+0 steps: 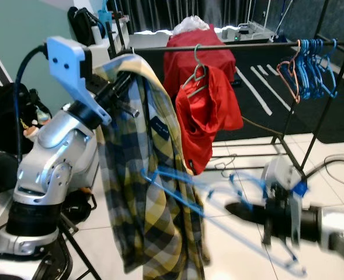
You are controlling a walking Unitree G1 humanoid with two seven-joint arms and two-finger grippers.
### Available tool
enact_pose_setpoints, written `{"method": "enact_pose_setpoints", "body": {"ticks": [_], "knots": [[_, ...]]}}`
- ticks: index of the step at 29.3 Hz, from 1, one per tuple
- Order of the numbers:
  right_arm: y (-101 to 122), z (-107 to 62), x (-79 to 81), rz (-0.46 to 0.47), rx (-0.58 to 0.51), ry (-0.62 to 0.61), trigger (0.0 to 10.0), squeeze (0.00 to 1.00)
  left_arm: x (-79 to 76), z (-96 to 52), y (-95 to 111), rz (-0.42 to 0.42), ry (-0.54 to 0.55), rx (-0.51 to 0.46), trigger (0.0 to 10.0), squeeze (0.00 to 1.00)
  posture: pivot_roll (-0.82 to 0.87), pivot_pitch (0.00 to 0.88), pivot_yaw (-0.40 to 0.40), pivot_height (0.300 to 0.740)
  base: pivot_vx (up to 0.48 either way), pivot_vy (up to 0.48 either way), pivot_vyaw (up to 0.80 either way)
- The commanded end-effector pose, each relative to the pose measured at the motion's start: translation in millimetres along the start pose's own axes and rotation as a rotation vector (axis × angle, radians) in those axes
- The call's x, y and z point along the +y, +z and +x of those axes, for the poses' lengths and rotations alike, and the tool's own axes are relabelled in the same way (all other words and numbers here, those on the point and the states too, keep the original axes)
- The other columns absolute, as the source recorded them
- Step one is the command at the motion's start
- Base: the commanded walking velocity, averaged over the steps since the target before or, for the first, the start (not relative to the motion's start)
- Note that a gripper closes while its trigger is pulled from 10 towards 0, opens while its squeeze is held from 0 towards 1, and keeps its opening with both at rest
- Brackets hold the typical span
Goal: Hang hanger
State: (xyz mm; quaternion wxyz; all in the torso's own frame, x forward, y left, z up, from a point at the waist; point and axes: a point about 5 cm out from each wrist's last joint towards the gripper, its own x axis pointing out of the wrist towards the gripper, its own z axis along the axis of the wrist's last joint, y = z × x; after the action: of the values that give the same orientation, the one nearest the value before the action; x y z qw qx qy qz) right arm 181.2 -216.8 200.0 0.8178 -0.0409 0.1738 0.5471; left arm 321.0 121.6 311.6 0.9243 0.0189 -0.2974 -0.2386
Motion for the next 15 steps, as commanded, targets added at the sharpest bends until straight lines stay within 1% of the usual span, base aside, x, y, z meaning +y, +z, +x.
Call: {"method": "enact_pose_setpoints", "body": {"ticks": [1, 2, 3, 4, 5, 6, 7, 8, 9, 10, 11, 12, 13, 15], "knots": [[17, -1.2, 7.3, -0.036, -0.096, 0.033, 0.0, 0.0, 3.5, 1.0, 2, 0.028, 0.006, -0.01, 0.0, 0.0, -0.23, 0.0, 0.083, 0.74, 0.0, 0.0, 0.0], [17, -1.2, 7.3, -0.036, -0.096, 0.033, 0.0, 0.0, 3.5, 1.0, 2, 0.028, 0.006, -0.01, 0.0, 0.0, -0.23, 0.0, 0.083, 0.74, 0.0, 0.0, 0.0], [33, -6.9, -2.5, -0.097, -0.232, -0.058, 0.0, 0.0, 2.4, -4.2, -13, 0.004, 0.004, 0.046, 0.0, 0.0, -0.23, 0.0, 0.085, 0.74, 0.0, 0.0, 0.0], [33, -6.9, -2.5, -0.097, -0.232, -0.058, 0.0, 0.0, 2.4, -4.2, -13, 0.004, 0.004, 0.046, 0.0, 0.0, -0.23, 0.0, 0.085, 0.74, 0.0, 0.0, 0.0], [47, -16.8, -21.2, -0.145, -0.37, -0.231, 2.5, 0.0, 0.0, -14.4, -34, -0.034, -0.002, 0.132, 0.0, 0.0, -0.23, 0.0, 0.085, 0.74, 0.0, 0.0, 0.0], [55, -25.4, -38.2, -0.159, -0.472, -0.389, 10.0, 0.0, -3.4, -25.5, -52, -0.077, -0.007, 0.206, 0.7, 0.0, -0.22, 0.0, 0.084, 0.74, 0.0, 0.0, 0.0], [56, -33.1, -57.5, -0.15, -0.542, -0.566, 10.0, 0.0, -7.6, -40.1, -71, -0.115, 0.003, 0.297, 7.8, 0.0, -0.22, 0.0, 0.08, 0.74, 0.0, 0.0, 0.0], [48, -34.2, -75.5, -0.097, -0.568, -0.715, 10.0, 0.0, -12.6, -56.3, -87, -0.197, 0.044, 0.372, 10.0, 0.0, -0.2, 0.0, 0.074, 0.74, 0.0, 0.0, 0.0], [48, -34.2, -75.5, -0.097, -0.568, -0.715, 10.0, 0.0, -12.6, -56.3, -87, -0.197, 0.044, 0.372, 10.0, 0.0, -0.2, 0.0, 0.074, 0.74, 0.0, 0.0, 0.0], [42, -33.0, -85.5, -0.06, -0.571, -0.796, 10.0, 0.0, -16.1, -66.6, -96, -0.252, 0.075, 0.415, 10.0, 0.0, -0.19, 0.0, 0.072, 0.74, 0.0, 0.0, 0.0], [33, -27.2, -94.0, -0.022, -0.544, -0.854, 10.0, 0.0, -17.3, -77.1, -103, -0.244, 0.11, 0.456, 10.0, 0.0, -0.18, 0.0, 0.065, 0.74, 0.0, 0.0, 0.0], [33, -27.2, -94.0, -0.022, -0.544, -0.854, 10.0, 0.0, -17.3, -77.1, -103, -0.244, 0.11, 0.456, 10.0, 0.0, -0.18, 0.0, 0.065, 0.74, 0.0, 0.0, 0.0], [24, -18.8, -100.2, 0.018, -0.518, -0.898, 10.0, 0.0, -13.7, -88.0, -110, -0.223, 0.175, 0.496, 10.0, 0.0, -0.17, 0.0, 0.061, 0.74, 0.0, 0.0, 0.0], [24, -18.8, -100.2, 0.018, -0.518, -0.898, 10.0, 0.0, -13.7, -88.0, -110, -0.223, 0.175, 0.496, 10.0, 0.0, -0.17, 0.0, 0.061, 0.74, 0.0, 0.0, 0.0]]}}
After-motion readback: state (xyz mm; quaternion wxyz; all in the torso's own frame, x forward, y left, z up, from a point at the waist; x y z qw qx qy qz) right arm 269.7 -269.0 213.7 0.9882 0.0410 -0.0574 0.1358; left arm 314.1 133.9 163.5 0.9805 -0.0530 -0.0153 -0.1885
